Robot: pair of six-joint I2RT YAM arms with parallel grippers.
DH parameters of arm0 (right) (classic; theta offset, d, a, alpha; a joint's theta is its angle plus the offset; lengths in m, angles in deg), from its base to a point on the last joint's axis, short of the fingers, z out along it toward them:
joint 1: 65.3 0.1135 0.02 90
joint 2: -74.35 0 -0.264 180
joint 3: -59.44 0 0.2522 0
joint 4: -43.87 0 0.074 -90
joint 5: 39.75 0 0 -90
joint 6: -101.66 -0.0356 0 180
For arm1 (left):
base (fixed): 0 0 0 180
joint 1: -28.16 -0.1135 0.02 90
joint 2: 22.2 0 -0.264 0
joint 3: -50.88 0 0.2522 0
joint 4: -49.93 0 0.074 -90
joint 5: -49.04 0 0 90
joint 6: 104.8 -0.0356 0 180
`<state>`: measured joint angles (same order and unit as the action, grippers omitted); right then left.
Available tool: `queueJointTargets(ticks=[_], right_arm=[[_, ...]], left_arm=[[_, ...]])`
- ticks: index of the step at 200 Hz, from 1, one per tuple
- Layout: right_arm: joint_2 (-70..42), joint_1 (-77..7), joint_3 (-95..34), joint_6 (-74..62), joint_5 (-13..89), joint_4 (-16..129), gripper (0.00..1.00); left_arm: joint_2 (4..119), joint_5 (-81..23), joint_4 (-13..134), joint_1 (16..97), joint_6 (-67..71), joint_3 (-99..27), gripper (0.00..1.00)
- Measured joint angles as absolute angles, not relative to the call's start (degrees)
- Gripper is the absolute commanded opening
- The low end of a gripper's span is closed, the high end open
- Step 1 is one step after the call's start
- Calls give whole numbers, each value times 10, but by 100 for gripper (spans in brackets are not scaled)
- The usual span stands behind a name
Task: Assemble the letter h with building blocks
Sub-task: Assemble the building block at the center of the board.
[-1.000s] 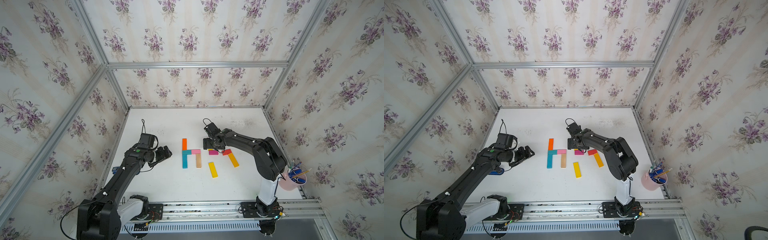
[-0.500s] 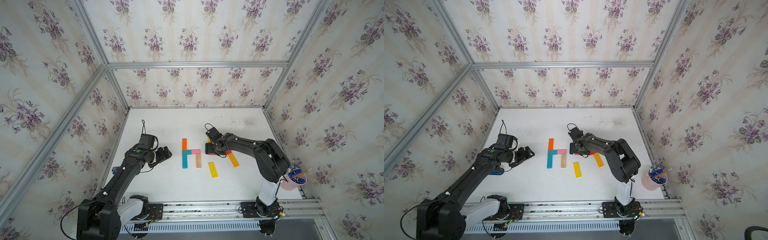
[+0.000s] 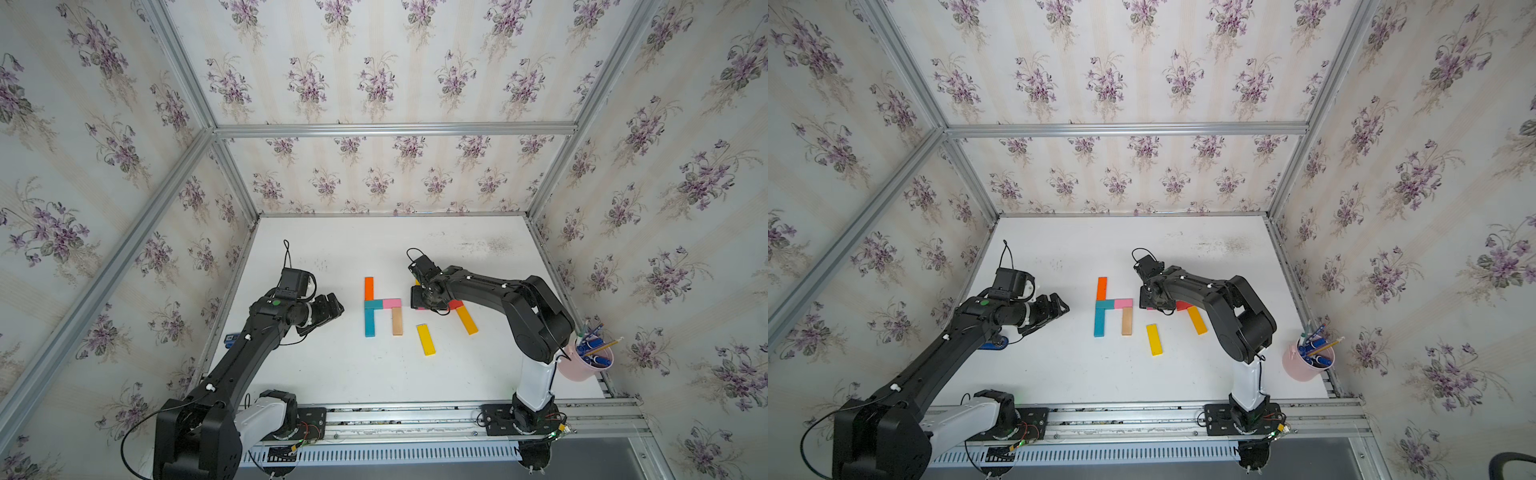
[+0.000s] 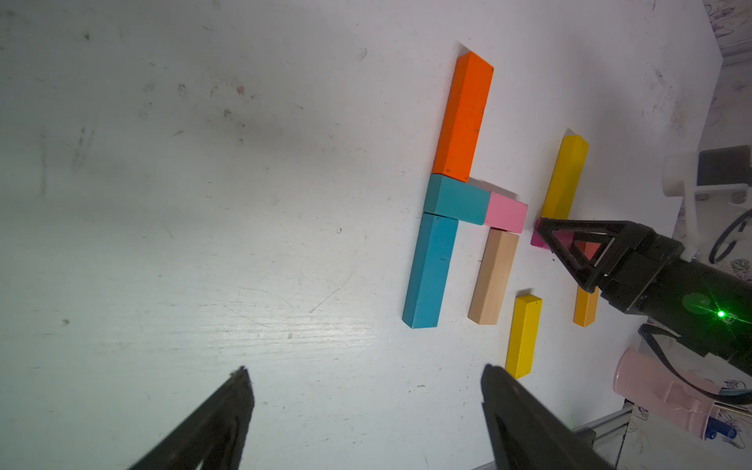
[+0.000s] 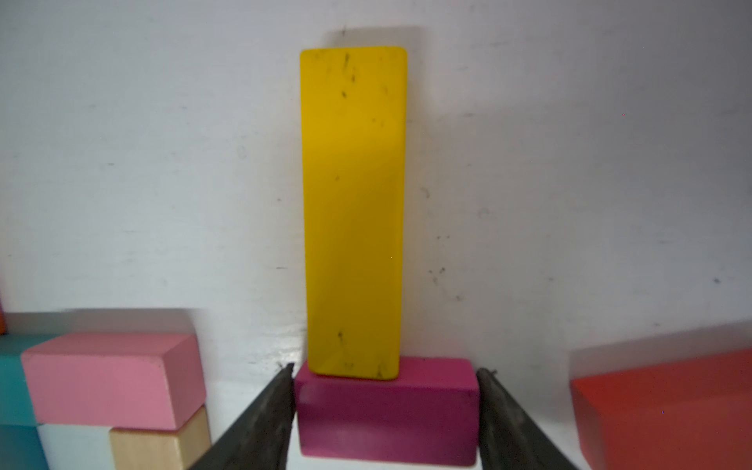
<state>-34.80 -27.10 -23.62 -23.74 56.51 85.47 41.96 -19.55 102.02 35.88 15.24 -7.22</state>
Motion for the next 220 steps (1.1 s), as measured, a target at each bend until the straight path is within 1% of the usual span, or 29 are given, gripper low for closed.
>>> queueJointTargets(ticks=[33,61,134,142,163,178,220], right_arm=[[-349,-271,-237,-242,573,860,69],[-349,-271,-237,-243,577,862,66],[-356,-271,-242,-246,586,859,66],[-356,-271,-242,-246,586,859,67],[-356,-271,-242,-246,585,857,78],[-355,-271,-242,-244,585,854,83],[-328,-264,-248,-237,574,868,86]], left_arm=[[418,-195,1020,359,152,-70,90],[418,-195,1020,359,152,-70,90],[417,-195,1020,359,152,-70,90],[417,-195,1020,359,152,-70,90],[417,-195,1020,359,152,-70,90],[417,-195,1020,359,152,-70,90],[416,-195,1020,359,152,-70,90]])
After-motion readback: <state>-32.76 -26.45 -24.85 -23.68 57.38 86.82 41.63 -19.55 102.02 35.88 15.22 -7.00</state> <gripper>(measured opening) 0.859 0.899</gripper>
